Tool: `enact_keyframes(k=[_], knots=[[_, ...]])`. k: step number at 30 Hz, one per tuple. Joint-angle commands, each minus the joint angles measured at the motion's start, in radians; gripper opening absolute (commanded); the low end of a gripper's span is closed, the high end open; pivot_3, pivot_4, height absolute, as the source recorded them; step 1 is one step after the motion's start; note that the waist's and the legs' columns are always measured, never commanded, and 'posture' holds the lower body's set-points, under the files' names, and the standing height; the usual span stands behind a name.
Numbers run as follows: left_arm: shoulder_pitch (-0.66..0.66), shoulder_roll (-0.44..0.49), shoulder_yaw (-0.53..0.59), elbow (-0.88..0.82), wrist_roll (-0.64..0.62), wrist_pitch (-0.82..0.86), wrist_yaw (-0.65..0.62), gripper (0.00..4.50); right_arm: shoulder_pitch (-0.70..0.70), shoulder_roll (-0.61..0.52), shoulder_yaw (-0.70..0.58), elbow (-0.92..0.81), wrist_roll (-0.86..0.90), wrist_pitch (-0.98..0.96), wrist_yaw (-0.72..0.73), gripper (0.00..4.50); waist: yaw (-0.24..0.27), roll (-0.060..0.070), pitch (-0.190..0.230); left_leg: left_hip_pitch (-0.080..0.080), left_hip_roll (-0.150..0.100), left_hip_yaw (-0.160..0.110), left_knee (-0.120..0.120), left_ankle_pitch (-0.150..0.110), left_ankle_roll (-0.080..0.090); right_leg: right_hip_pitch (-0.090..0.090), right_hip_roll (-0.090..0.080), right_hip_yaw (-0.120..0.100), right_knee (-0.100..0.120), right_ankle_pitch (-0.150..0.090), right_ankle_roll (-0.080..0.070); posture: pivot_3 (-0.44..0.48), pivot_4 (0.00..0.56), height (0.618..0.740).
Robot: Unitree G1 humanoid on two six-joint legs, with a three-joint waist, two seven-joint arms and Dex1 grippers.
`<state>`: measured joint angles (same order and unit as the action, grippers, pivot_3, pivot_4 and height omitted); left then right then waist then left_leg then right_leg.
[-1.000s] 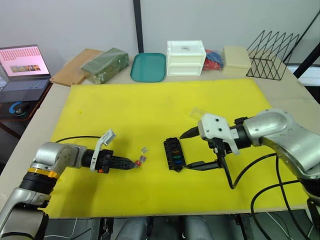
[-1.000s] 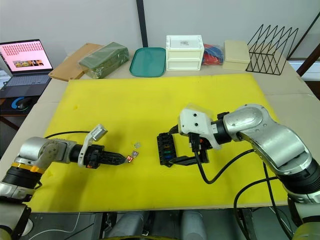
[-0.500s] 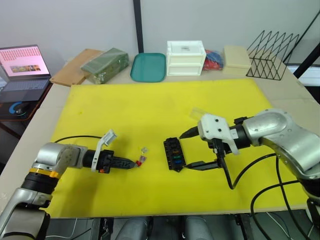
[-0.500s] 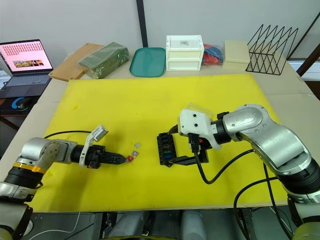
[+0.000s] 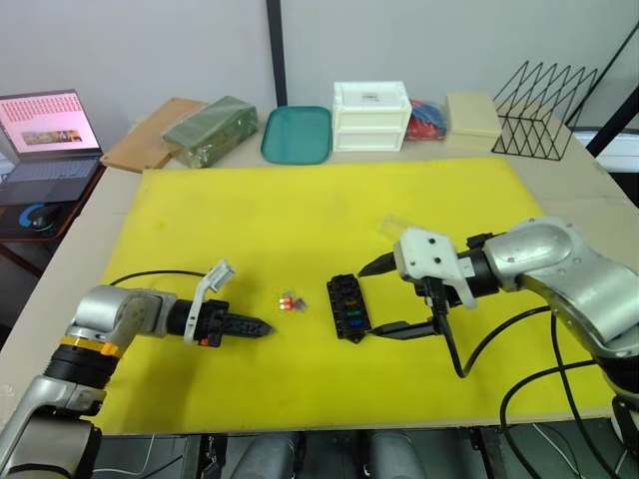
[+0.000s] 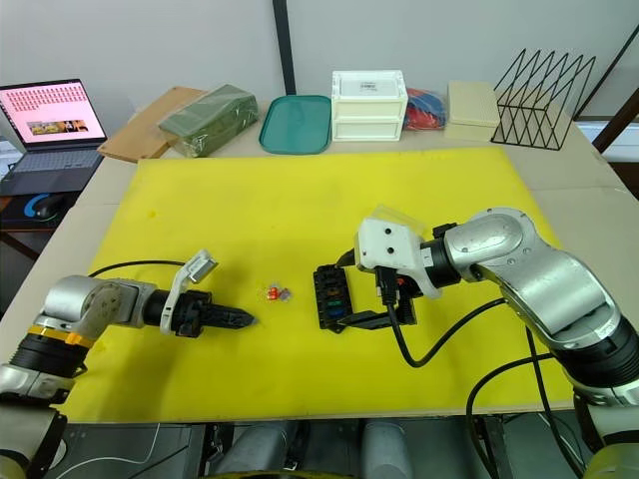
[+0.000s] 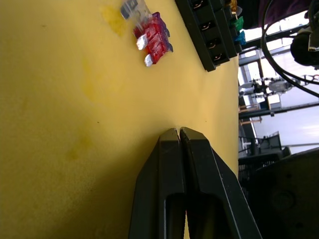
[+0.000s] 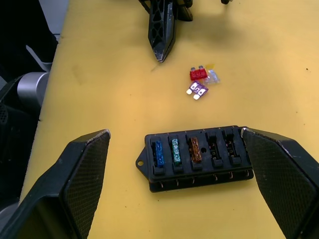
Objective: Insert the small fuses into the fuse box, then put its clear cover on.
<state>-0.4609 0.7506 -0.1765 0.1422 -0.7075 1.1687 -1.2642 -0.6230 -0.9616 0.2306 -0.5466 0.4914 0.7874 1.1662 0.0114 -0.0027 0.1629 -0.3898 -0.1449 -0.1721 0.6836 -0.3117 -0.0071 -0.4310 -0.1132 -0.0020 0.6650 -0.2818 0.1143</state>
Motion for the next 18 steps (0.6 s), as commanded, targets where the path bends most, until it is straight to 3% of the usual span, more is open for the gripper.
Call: enact_keyframes(k=[1,6,12,15,18], knots=[[0.015,0.0,-0.007,0.018,0.022,0.0,0.015,0.01,-0.006,0.002,-0.005,-0.011,-0.006,-0.018,0.004,4.5,0.0,0.0,0.0,0.0,0.0,0.0,0.0,0.0,0.0,0.0,0.0,0.0,0.0,0.0,0.0,0.0,0.15,0.74],[0.021,-0.001,0.005,0.019,0.021,-0.006,0.02,0.01,-0.004,0.001,-0.006,-0.013,-0.009,-0.017,0.008,4.5,0.0,0.0,0.0,0.0,0.0,0.0,0.0,0.0,0.0,0.0,0.0,0.0,0.0,0.0,0.0,0.0,0.15,0.74],[-0.041,-0.033,0.093,0.096,-0.009,0.022,0.049,0.01,-0.009,0.001,-0.006,-0.011,-0.009,-0.015,0.011,4.5,0.002,0.0,0.0,0.0,0.0,0.0,0.0,0.0,0.0,0.0,0.0,0.0,0.001,0.0,0.0,0.0,0.15,0.74],[-0.067,-0.034,0.093,0.128,0.006,0.007,0.049,0.67,-0.015,0.005,-0.001,-0.008,-0.013,-0.015,0.013,4.5,0.001,0.0,0.0,0.0,0.0,0.0,0.001,0.001,-0.001,0.0,0.0,0.0,0.001,0.0,0.0,0.0,0.15,0.74],[-0.095,-0.044,0.089,0.161,0.013,-0.008,0.049,1.67,-0.021,0.008,0.004,-0.004,-0.018,-0.016,0.013,4.5,0.001,0.0,0.0,0.0,0.0,0.0,0.001,0.001,-0.001,0.0,0.0,0.0,0.002,0.0,0.0,0.0,0.15,0.74]])
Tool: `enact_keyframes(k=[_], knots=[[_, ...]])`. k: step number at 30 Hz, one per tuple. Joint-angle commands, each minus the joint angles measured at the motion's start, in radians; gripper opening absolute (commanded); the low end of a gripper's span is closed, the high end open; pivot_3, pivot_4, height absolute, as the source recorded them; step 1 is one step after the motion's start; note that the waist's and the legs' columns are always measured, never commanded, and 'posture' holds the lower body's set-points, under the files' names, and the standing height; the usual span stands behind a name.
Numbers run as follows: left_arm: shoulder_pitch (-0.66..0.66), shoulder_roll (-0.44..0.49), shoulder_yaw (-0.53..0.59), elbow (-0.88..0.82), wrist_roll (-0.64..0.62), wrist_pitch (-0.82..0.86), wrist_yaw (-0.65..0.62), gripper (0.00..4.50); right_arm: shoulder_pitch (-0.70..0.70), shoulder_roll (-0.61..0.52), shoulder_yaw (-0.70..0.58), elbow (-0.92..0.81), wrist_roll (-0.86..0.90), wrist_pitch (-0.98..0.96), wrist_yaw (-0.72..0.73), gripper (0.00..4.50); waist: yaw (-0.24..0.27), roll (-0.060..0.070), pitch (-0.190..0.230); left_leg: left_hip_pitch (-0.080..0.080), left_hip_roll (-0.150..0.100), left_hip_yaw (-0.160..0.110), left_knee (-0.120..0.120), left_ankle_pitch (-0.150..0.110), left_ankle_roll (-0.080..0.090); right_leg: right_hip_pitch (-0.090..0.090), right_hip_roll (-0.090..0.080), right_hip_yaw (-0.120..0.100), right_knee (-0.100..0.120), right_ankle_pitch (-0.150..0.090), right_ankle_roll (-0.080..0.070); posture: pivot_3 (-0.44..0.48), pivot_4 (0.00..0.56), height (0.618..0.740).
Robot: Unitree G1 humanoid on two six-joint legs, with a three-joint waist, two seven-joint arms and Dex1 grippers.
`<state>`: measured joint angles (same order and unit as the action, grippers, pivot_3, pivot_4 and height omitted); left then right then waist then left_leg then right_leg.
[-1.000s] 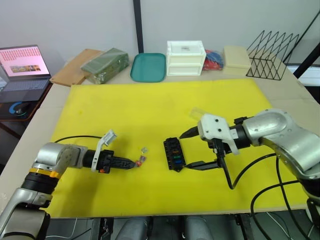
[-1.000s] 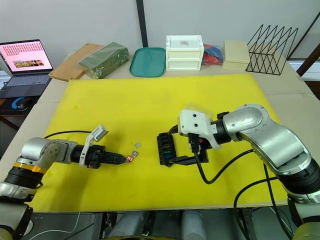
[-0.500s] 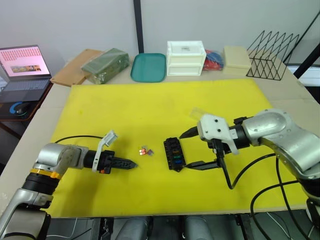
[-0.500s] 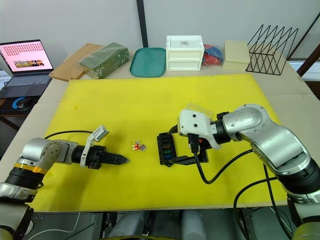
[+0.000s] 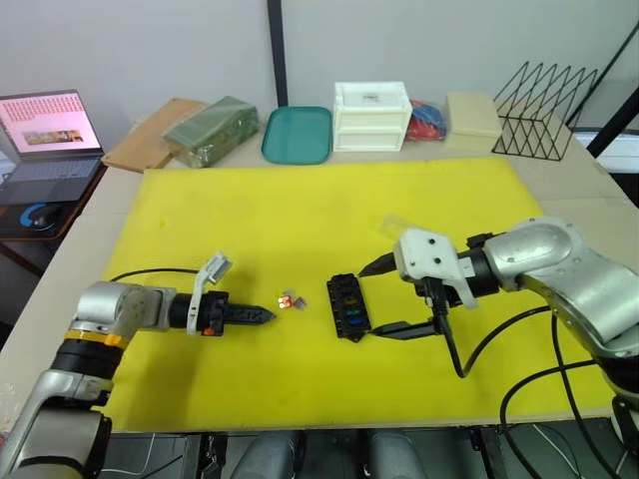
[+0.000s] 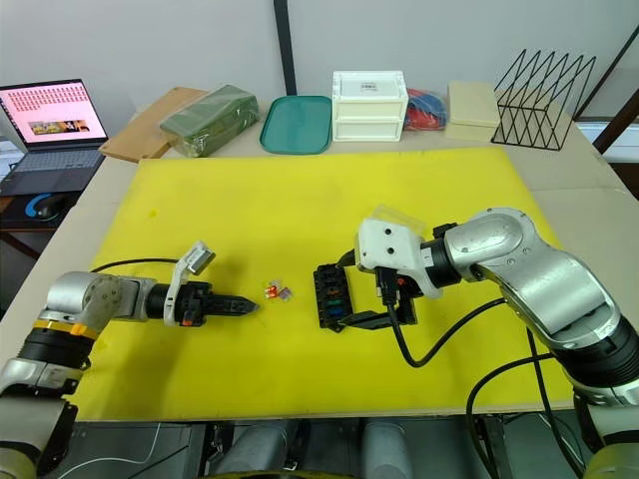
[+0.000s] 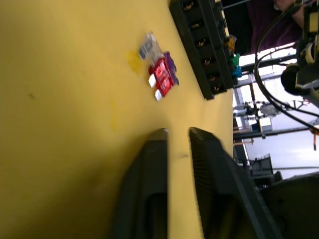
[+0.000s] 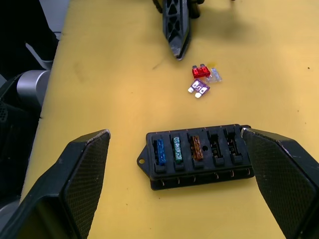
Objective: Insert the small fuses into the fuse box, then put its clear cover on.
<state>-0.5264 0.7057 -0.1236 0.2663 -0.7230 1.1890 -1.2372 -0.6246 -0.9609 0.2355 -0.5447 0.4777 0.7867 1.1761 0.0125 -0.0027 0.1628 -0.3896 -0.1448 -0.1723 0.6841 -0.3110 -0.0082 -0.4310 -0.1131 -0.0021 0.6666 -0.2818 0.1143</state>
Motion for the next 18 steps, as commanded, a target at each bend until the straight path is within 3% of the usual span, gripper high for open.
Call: enact_keyframes(k=[1,10,18], knots=[[-0.042,-0.005,0.039,0.053,0.026,-0.027,0.024,2.0,-0.022,0.008,0.001,-0.005,-0.006,-0.016,0.004,4.5,0.001,0.0,0.0,0.0,0.0,0.0,0.0,0.0,0.0,0.0,0.0,0.0,0.0,0.0,0.0,0.0,0.15,0.74],[-0.127,-0.06,-0.006,0.155,0.072,-0.055,-0.008,2.0,-0.032,0.006,0.004,-0.011,-0.007,-0.006,-0.001,4.5,0.001,0.0,0.0,0.0,0.0,0.0,0.0,0.0,0.0,0.0,0.0,0.0,0.0,0.0,0.0,0.0,0.15,0.74],[-0.111,-0.051,-0.079,0.09,0.095,-0.054,-0.099,2.0,-0.031,0.003,0.001,-0.022,-0.003,0.004,-0.008,4.5,-0.001,0.0,0.0,0.0,0.0,0.0,0.0,0.0,0.0,0.0,0.0,0.0,0.0,0.0,0.0,0.0,0.15,0.74]])
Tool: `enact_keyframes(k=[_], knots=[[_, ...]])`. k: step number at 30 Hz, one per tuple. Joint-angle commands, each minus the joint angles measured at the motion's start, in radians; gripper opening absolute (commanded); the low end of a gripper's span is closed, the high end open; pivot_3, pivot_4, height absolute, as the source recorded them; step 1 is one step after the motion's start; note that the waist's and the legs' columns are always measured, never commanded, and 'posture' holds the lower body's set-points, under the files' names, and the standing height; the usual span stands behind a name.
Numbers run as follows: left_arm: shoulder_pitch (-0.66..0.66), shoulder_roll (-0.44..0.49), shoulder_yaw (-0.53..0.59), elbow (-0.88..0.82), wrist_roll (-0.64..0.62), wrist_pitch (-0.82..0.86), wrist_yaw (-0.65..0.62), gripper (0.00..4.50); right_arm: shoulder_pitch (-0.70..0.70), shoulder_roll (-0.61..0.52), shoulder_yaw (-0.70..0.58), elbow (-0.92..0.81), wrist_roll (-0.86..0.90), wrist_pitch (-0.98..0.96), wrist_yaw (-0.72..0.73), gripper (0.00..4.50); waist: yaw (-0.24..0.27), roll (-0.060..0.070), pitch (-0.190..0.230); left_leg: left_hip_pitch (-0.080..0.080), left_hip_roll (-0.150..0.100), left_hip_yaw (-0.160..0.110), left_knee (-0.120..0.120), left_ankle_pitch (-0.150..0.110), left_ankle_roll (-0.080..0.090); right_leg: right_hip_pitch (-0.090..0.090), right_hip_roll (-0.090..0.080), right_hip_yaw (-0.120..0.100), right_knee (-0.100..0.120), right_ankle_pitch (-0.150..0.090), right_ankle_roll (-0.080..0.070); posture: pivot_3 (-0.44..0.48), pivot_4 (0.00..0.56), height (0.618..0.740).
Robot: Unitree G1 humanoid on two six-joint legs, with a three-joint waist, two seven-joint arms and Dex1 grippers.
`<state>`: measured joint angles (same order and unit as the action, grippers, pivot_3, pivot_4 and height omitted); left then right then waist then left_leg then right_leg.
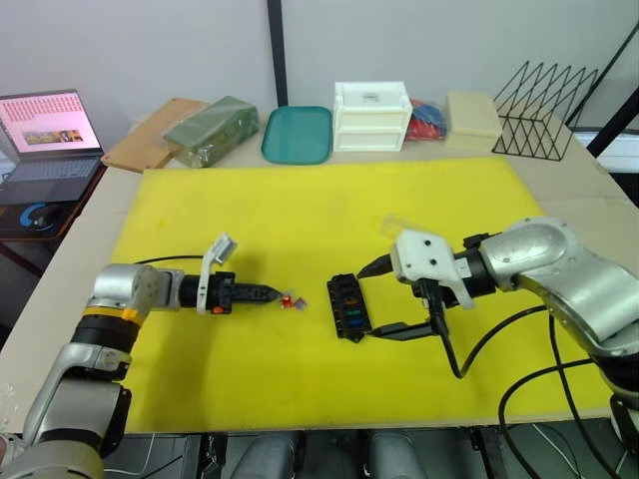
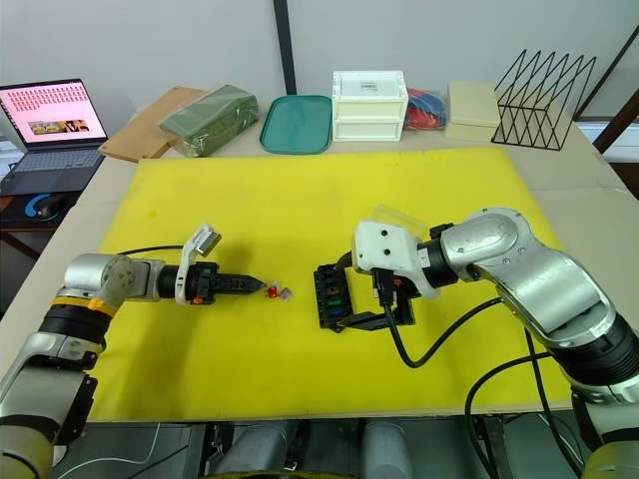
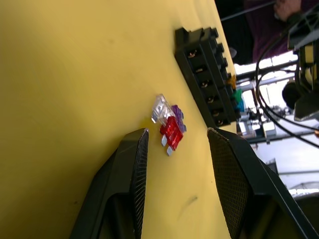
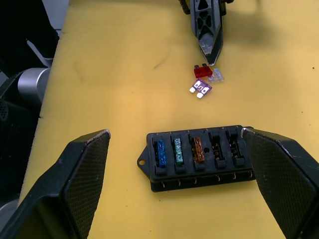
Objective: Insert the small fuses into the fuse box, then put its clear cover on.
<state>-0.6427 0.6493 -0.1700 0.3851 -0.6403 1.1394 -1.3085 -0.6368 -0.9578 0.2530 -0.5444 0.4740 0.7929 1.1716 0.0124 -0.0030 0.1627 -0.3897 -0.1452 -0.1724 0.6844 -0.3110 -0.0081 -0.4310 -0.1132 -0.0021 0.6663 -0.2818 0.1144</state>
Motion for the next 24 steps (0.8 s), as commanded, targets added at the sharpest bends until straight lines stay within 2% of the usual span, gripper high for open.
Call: enact_keyframes(k=[1,7,11,15,24], knots=[[0.011,0.009,-0.041,-0.04,0.014,-0.005,-0.038,2.0,-0.018,-0.001,-0.017,-0.025,0.001,-0.001,-0.005,4.5,-0.001,0.0,0.0,0.0,0.0,0.0,0.0,0.0,0.0,0.0,0.0,0.0,0.0,0.0,0.0,0.0,0.15,0.74],[0.033,0.012,-0.055,-0.062,0.03,-0.016,-0.056,2.0,-0.016,0.0,-0.019,-0.03,0.005,0.005,-0.01,4.5,-0.002,0.0,0.0,0.0,0.0,0.0,0.0,0.0,0.0,0.0,0.0,0.0,0.0,0.0,0.0,0.0,0.15,0.74],[0.031,-0.003,-0.053,-0.02,0.059,-0.049,-0.039,2.0,-0.015,0.002,-0.017,-0.028,0.003,0.002,-0.012,4.5,-0.001,0.0,0.0,0.0,0.0,0.0,0.0,0.0,0.0,0.0,0.0,0.0,0.0,0.0,0.0,0.0,0.15,0.74],[0.024,-0.01,-0.054,0.016,0.081,-0.076,-0.045,1.04,-0.015,0.002,-0.016,-0.027,0.002,-0.001,-0.012,4.5,-0.002,0.0,0.0,0.0,0.0,0.0,0.0,0.0,0.0,0.0,0.0,0.0,0.0,0.0,0.0,0.0,0.15,0.74],[0.036,-0.015,-0.039,0.036,0.094,-0.093,-0.039,1.04,-0.01,0.001,-0.012,-0.026,-0.003,-0.01,-0.01,4.5,-0.001,0.0,0.0,0.0,0.0,0.0,0.0,0.0,0.0,0.0,0.0,0.0,0.0,0.0,0.0,0.0,0.15,0.74]])
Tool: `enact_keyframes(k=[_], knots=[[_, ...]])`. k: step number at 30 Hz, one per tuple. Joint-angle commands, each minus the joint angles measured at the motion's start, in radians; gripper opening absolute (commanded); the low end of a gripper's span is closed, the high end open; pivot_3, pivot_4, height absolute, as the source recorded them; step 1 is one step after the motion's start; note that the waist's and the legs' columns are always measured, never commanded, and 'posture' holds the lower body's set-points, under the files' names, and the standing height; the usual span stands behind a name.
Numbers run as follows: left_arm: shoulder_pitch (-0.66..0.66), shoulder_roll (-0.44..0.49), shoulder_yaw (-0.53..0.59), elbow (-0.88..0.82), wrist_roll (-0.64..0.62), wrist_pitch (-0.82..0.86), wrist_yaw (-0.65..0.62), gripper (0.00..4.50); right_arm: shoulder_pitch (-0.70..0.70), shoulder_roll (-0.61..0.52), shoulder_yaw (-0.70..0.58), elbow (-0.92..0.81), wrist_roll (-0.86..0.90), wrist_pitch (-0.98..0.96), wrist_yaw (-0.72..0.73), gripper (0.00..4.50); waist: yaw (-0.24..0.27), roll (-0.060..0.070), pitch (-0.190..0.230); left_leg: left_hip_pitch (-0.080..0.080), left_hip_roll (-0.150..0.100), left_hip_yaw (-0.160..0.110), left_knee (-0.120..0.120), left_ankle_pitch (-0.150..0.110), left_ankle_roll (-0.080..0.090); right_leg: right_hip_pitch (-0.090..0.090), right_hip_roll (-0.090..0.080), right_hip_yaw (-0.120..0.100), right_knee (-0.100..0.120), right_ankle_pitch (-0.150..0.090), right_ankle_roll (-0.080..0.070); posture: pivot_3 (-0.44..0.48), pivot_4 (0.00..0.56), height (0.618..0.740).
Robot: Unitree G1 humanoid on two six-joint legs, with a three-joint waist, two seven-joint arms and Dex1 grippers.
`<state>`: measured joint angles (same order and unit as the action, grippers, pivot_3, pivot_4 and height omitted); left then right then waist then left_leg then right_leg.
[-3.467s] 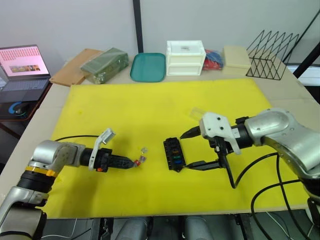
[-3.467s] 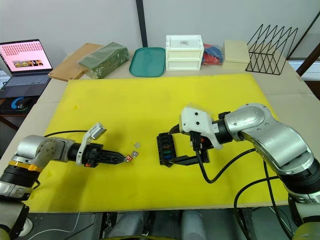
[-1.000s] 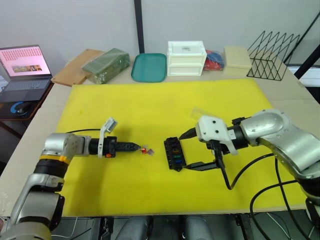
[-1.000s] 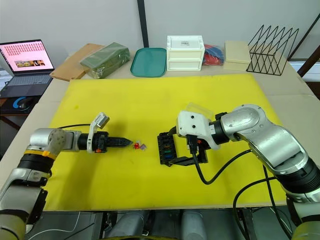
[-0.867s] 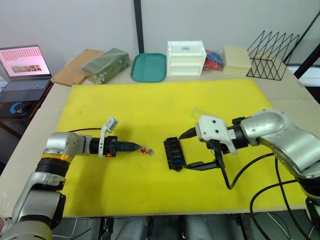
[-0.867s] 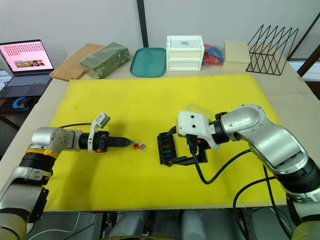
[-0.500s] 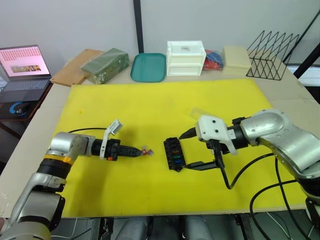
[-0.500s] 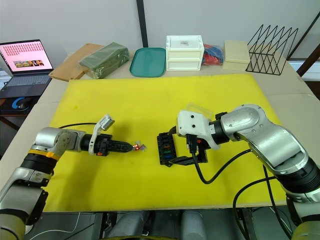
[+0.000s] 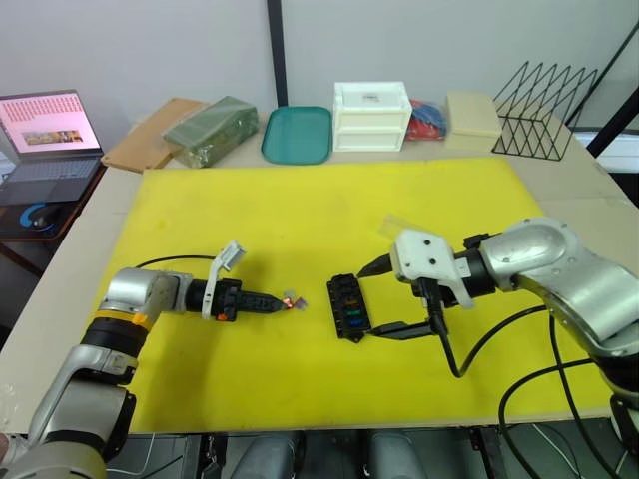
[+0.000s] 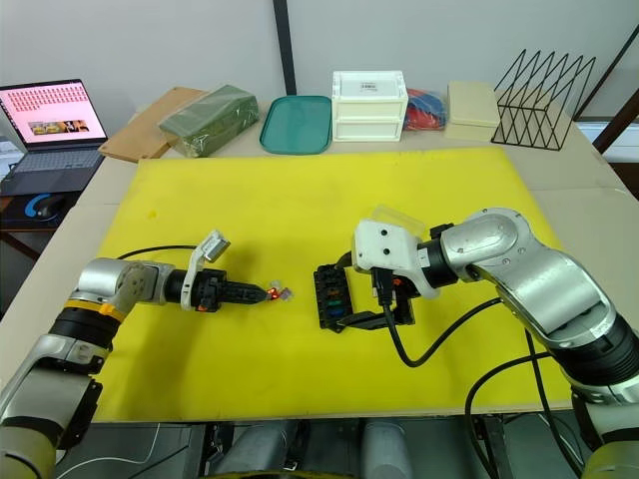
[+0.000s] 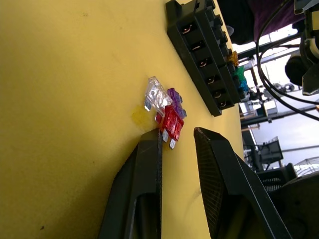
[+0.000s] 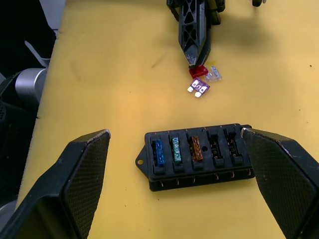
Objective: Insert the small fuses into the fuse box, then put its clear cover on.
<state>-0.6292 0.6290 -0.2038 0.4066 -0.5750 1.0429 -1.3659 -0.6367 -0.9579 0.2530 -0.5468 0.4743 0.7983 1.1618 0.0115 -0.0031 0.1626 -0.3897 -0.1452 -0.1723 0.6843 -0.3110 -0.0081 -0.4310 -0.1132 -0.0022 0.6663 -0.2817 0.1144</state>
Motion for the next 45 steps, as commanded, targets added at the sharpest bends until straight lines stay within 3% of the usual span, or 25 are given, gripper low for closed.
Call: enact_keyframes(k=[1,4,7,8,19,30,35,39,45], knots=[[0.025,0.006,-0.005,0.012,0.028,0.002,0.017,1.04,-0.01,0.001,-0.012,-0.024,-0.004,-0.016,0.001,4.5,0.0,0.0,0.0,0.0,0.0,0.0,0.0,0.0,0.0,0.0,0.0,0.0,0.0,0.0,0.0,0.0,0.15,0.74],[0.029,0.006,-0.001,0.008,0.027,0.002,0.022,1.04,-0.009,0.0,-0.011,-0.023,-0.005,-0.018,0.002,4.5,0.0,0.0,0.0,0.0,0.0,0.0,0.0,0.0,0.0,0.0,0.0,0.0,0.0,0.0,0.0,0.0,0.15,0.74],[0.033,0.007,0.002,0.003,0.026,0.002,0.025,0.14,-0.009,0.0,-0.011,-0.022,-0.006,-0.018,0.003,4.5,0.0,0.0,0.0,0.0,0.0,0.0,0.0,0.0,0.0,0.0,0.0,0.0,0.0,0.0,0.0,0.0,0.15,0.74],[0.036,0.009,0.002,-0.003,0.025,0.003,0.025,0.07,-0.009,-0.001,-0.011,-0.021,-0.007,-0.019,0.003,4.5,0.0,0.0,0.0,0.0,0.0,0.0,0.0,0.0,0.0,0.0,0.0,0.0,0.0,0.0,0.0,0.0,0.15,0.74],[0.059,0.022,0.025,-0.056,0.003,0.041,0.037,0.07,-0.013,0.004,-0.006,-0.017,-0.008,-0.019,0.001,4.5,-0.002,0.0,0.0,0.0,0.0,0.0,0.0,0.0,0.0,0.0,0.0,0.0,0.0,0.0,0.0,0.0,0.15,0.74],[0.151,0.095,0.121,-0.274,-0.113,0.136,0.05,0.07,-0.013,0.01,-0.015,-0.02,0.006,-0.002,0.0,4.5,-0.027,0.0,0.0,0.0,0.0,0.0,-0.002,0.0,0.0,-0.001,0.0,0.001,0.0,0.0,0.0,0.0,0.15,0.74],[0.171,0.075,0.25,-0.465,-0.218,0.11,0.091,0.07,-0.06,0.071,-0.09,0.01,0.163,0.186,-0.041,4.5,-0.022,-0.001,0.0,-0.001,0.0,0.0,-0.001,0.0,0.0,-0.001,0.0,0.001,0.0,0.0,0.0,0.0,0.15,0.74],[0.144,-0.001,0.354,-0.644,-0.317,0.046,0.173,0.07,-0.195,0.17,-0.207,0.064,0.377,0.428,-0.123,4.5,-0.017,-0.001,0.0,-0.001,0.0,0.0,-0.001,0.0,0.0,0.0,0.0,0.001,-0.001,0.0,0.0,0.0,0.15,0.74],[0.105,-0.075,0.381,-0.752,-0.404,0.017,0.293,0.07,-0.271,0.199,-0.282,0.127,0.503,0.583,-0.202,4.5,-0.018,-0.001,0.0,-0.001,0.0,0.0,-0.001,0.0,0.0,0.0,0.0,0.0,-0.002,0.0,0.0,0.0,0.15,0.74]])
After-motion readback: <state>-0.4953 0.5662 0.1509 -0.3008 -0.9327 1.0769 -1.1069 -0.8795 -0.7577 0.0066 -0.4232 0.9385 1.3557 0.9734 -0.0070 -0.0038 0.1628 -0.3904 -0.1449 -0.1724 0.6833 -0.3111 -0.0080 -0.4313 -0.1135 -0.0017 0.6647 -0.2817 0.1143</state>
